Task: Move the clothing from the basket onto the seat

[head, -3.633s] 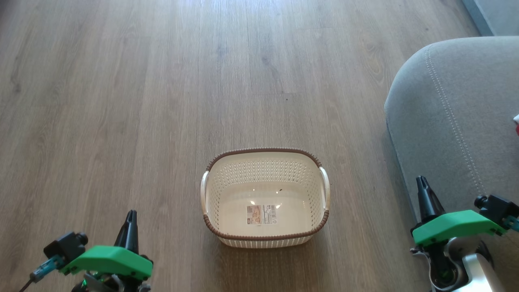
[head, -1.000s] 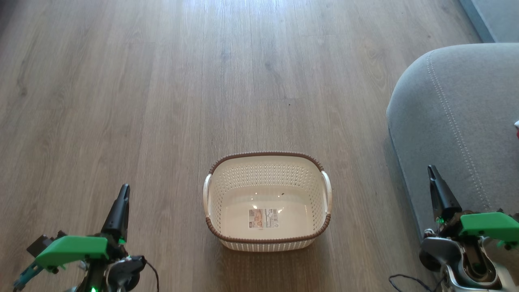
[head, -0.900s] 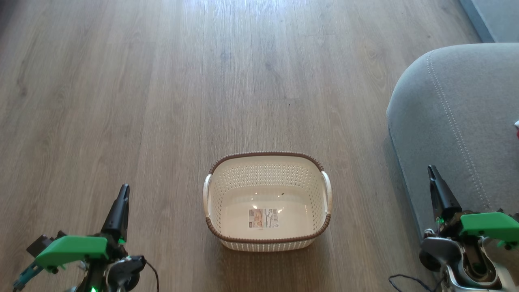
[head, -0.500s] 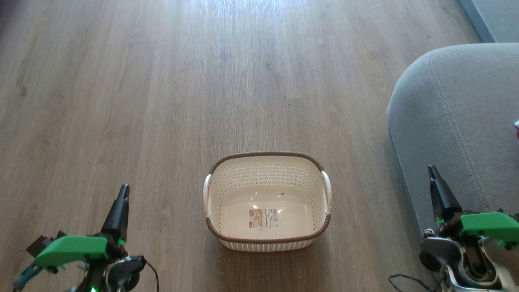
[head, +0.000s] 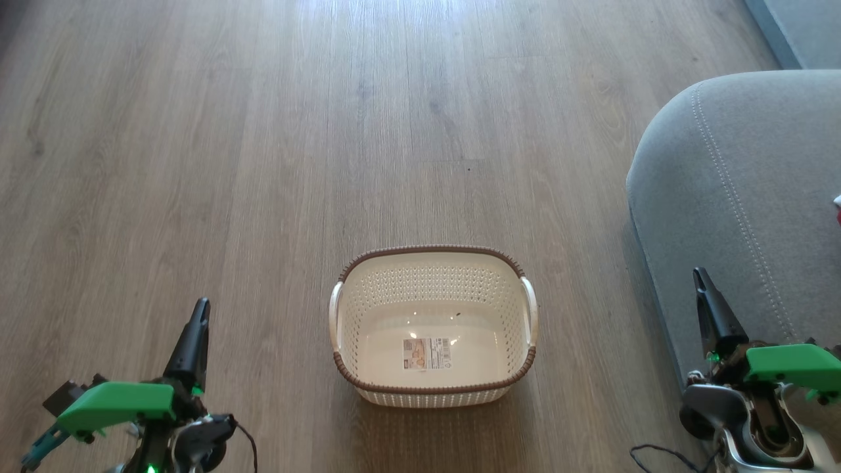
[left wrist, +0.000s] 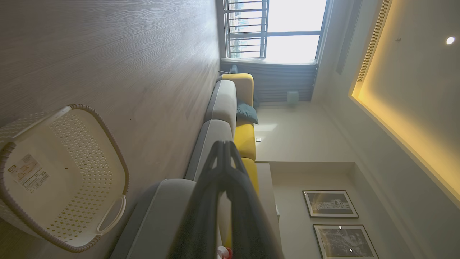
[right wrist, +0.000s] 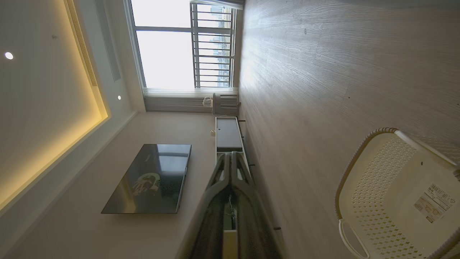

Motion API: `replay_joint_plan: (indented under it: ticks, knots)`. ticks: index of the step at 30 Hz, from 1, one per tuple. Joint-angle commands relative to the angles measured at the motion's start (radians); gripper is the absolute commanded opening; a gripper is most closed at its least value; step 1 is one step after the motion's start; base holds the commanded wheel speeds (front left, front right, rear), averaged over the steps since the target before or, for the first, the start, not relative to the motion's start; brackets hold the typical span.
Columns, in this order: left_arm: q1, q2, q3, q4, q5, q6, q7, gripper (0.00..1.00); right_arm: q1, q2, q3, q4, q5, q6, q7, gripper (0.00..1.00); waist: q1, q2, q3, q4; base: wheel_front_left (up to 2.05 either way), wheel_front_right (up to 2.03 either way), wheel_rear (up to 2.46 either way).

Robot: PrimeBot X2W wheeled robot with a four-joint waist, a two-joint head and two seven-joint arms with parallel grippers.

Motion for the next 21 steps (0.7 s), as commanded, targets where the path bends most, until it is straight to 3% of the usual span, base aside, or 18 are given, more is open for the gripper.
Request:
replay_joint_plan:
  ticks: [1, 21]
  knots:
    - [-0.048, 0.014, 0.034, -0.034, -0.007, -0.009, 0.008, 0.00, -0.020, 0.000, 0.017, -0.039, 0.006, 0.000, 0.006, 0.00, 0.0000, 0.0000, 0.000, 0.000, 0.00, 0.00, 0.00]
    - [-0.048, 0.014, 0.034, -0.034, -0.007, -0.009, 0.008, 0.00, -0.020, 0.000, 0.017, -0.039, 0.006, 0.000, 0.006, 0.00, 0.0000, 0.0000, 0.000, 0.000, 0.00, 0.00, 0.00]
